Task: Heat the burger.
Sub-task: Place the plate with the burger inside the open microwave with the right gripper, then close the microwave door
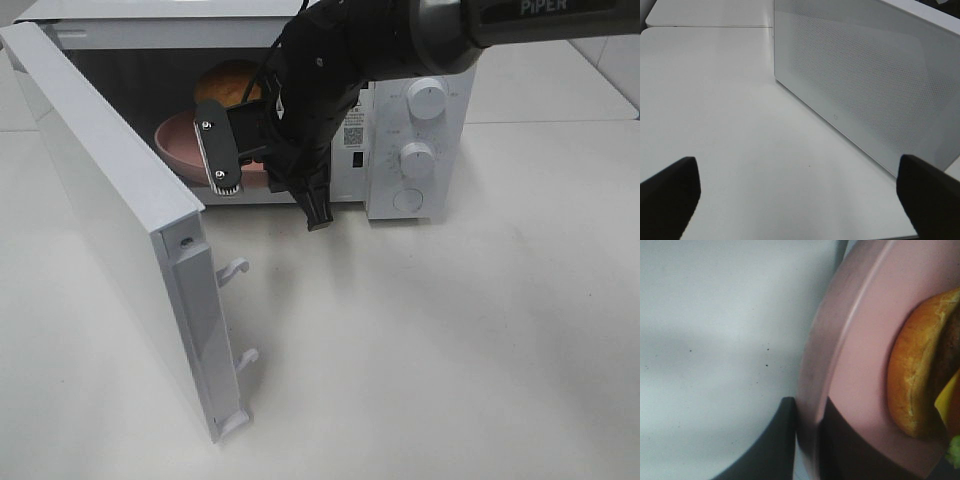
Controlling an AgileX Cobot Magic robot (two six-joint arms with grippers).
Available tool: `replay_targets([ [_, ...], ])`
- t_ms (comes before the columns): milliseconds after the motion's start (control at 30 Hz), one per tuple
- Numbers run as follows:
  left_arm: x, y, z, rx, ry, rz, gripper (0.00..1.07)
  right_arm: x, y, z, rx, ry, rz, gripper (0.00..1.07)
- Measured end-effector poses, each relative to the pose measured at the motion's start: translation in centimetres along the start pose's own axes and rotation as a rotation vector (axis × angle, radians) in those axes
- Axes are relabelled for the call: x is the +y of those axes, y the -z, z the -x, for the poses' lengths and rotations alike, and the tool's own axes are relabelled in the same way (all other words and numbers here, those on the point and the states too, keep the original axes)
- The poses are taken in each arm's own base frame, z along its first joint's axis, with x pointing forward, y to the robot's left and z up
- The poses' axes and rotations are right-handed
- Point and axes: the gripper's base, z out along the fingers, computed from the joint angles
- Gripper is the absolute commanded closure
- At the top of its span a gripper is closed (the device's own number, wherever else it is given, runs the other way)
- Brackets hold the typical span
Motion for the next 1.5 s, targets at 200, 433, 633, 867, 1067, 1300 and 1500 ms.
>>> replay_targets([
  [200,0.0,0.0,0.0,0.000,0.000,0.000,0.06,-0.2,-1.1,0.5,0.023,-0.047,-0.009,1.06],
  [433,0.0,0.0,0.0,0.000,0.000,0.000,0.06,-0.5,-2.1,0.6,0.032,-0.102,-0.012,1.06],
  [633,0.0,0.0,0.0,0.000,0.000,0.000,0.06,-0.6,-2.2,0.6,0.035,-0.107,-0.014,1.05],
  [867,0.0,0.0,0.0,0.000,0.000,0.000,0.06,-0.5,-2.4,0.7,0.036,-0.150,-0.015,0.95],
  [1067,0.0,0.0,0.0,0.000,0.000,0.000,0.06,-0.6,-2.5,0.5,0.047,-0.159,-0.018,0.81],
  [1300,0.0,0.0,0.0,0.000,0.000,0.000,0.06,-0.7,-2.5,0.0,0.064,-0.182,-0.018,0.70],
  [1500,0.0,0.0,0.0,0.000,0.000,0.000,0.06,-0.8,-2.5,0.1,0.058,-0.200,-0.025,0.70],
])
